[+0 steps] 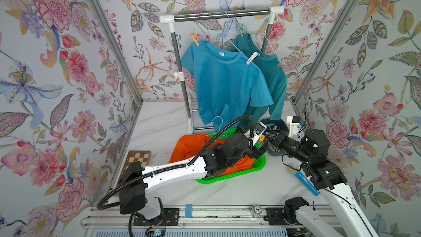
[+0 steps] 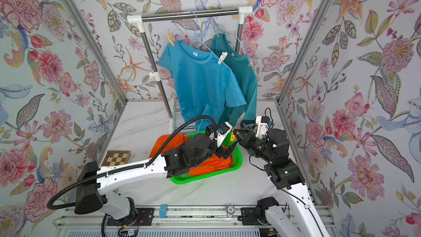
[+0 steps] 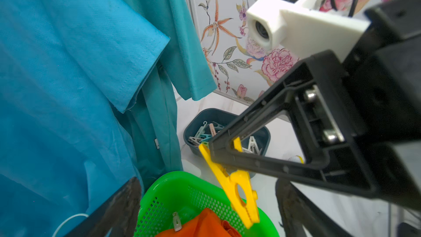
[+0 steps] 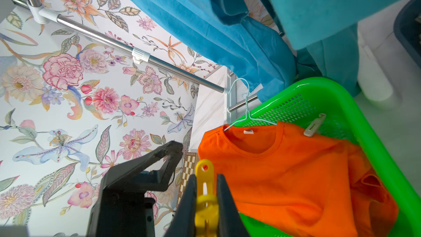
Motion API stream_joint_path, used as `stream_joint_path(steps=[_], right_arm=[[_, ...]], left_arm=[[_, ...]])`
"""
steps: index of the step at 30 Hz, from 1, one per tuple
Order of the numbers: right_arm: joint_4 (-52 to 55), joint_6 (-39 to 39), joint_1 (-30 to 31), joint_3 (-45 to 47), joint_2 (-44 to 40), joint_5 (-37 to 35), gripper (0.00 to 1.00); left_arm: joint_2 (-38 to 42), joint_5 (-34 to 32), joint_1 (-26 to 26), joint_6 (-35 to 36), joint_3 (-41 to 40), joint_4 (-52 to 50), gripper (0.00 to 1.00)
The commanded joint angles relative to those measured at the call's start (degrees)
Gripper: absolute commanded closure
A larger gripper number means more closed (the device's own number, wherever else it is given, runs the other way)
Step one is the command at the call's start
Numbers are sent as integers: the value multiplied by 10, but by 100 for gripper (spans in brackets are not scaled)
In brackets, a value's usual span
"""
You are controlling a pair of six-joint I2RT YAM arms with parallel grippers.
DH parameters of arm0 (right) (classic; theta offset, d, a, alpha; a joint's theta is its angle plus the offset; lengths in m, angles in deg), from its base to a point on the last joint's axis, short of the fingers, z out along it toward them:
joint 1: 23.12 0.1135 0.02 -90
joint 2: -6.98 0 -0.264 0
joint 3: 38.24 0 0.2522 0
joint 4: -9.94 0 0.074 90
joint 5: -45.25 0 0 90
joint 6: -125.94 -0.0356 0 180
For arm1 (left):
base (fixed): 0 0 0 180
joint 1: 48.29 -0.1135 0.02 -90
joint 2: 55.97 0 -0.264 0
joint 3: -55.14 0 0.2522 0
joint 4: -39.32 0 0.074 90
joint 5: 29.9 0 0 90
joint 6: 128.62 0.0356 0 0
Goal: Use clothespins to secure the t-shirt on both sides of the hanger
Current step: Pick up the clothespin from the storage box.
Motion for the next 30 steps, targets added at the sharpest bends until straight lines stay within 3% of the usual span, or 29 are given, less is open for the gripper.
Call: stream_joint_path(steps=[1, 7, 16, 21, 27, 30], right_arm=[[-50, -19, 5, -20, 9, 22, 93], [-78, -26, 22, -23, 16, 22, 93], [-91, -26, 32, -32, 21, 18, 93], [-98, -29, 41, -29, 23, 13, 93], [-101, -26, 44, -33, 27, 12, 93], [-102, -26, 48, -33, 28, 10, 93]], left_arm=[[35, 128, -30, -55, -30, 53, 1], [36, 264, -68, -120, -47, 102, 7], [24, 270, -72, -134, -46, 100, 24], [29, 248, -79, -121, -40, 90, 51], [32, 231, -91, -106, -39, 67, 58], [30, 225, -95, -105, -36, 62, 66]])
